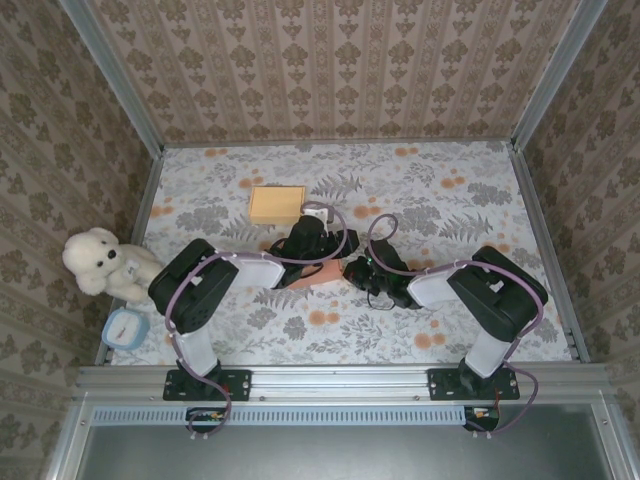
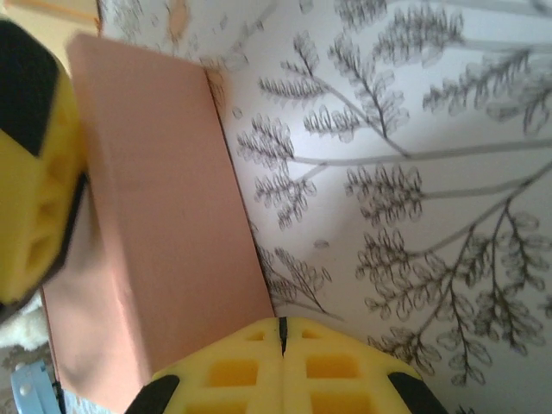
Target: Fold the paper box
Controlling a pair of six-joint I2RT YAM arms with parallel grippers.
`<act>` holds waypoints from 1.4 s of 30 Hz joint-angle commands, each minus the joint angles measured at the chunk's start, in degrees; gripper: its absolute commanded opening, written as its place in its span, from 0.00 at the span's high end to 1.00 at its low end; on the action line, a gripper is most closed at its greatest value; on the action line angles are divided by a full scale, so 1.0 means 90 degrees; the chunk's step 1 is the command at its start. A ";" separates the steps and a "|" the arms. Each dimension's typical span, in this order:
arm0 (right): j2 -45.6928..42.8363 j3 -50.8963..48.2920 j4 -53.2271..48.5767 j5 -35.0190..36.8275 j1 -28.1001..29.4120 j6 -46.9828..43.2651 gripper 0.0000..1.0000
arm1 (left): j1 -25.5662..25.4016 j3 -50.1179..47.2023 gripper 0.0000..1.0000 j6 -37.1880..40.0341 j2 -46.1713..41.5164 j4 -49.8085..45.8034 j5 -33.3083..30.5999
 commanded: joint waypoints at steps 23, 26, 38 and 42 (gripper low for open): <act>-0.1513 -0.0638 -0.0856 0.1164 0.1113 -0.0295 1.00 | 0.2724 -0.0464 0.34 0.1337 -0.1735 -0.2851 0.0845; -0.1150 -0.0434 -0.0666 0.1039 0.1281 -0.0167 1.00 | 0.2870 -0.0632 0.34 0.1231 -0.1512 -0.2386 0.1138; -0.0316 0.0772 -0.0868 0.0945 0.1257 -0.0545 1.00 | 0.2516 -0.1186 0.34 0.0765 -0.1176 -0.1465 0.1314; -0.0166 0.1247 -0.1359 0.0889 0.1058 -0.0725 1.00 | 0.2205 -0.1499 0.35 0.0362 -0.1175 -0.0984 0.1252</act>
